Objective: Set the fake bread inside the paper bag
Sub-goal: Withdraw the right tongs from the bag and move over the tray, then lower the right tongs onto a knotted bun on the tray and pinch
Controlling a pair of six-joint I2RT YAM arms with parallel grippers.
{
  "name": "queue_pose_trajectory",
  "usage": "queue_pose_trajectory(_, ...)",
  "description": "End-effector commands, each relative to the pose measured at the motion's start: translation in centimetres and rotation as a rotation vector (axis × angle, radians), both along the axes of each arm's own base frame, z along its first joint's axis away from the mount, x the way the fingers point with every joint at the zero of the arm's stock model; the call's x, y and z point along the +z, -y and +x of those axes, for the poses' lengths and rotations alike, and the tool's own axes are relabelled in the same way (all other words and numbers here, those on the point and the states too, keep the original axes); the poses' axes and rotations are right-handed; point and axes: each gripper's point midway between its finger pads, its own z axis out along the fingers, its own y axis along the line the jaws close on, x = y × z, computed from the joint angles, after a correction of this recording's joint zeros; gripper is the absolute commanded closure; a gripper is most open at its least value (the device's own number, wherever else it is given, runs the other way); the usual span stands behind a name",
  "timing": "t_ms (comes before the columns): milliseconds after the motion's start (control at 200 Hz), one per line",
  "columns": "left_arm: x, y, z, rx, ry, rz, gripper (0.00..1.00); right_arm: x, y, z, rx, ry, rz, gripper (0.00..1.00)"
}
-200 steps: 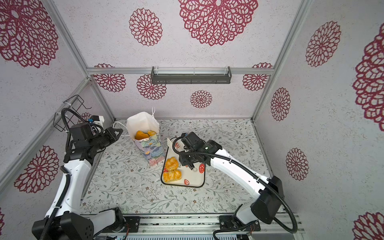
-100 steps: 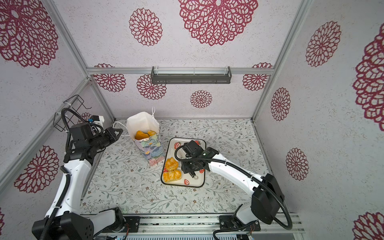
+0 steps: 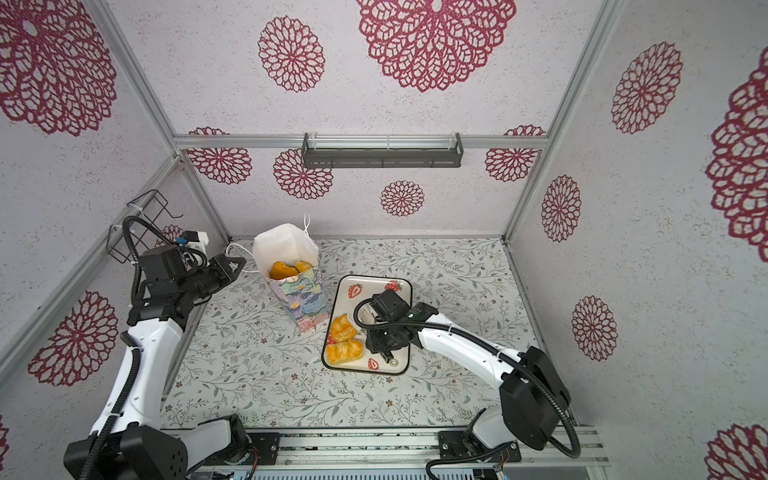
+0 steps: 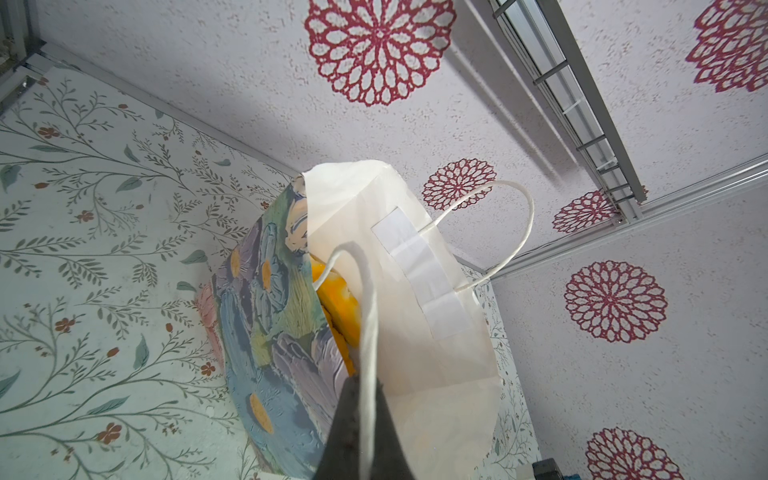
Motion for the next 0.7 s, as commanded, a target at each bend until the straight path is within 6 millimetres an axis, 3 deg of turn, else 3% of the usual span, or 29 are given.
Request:
queue_pose_trajectory(0, 0.3, -0.3, 0.0, 0.010, 0.011, 0.005, 1.00, 1.9, -0.7, 0.6, -0.014, 0.036, 0.081, 0.61)
queue_pose_trajectory(696, 0.1, -0.4, 0.0, 0.012, 0.006, 0.007, 1.00, -0.3, -0.8, 0.4, -0.013, -0.016, 0.088, 0.64)
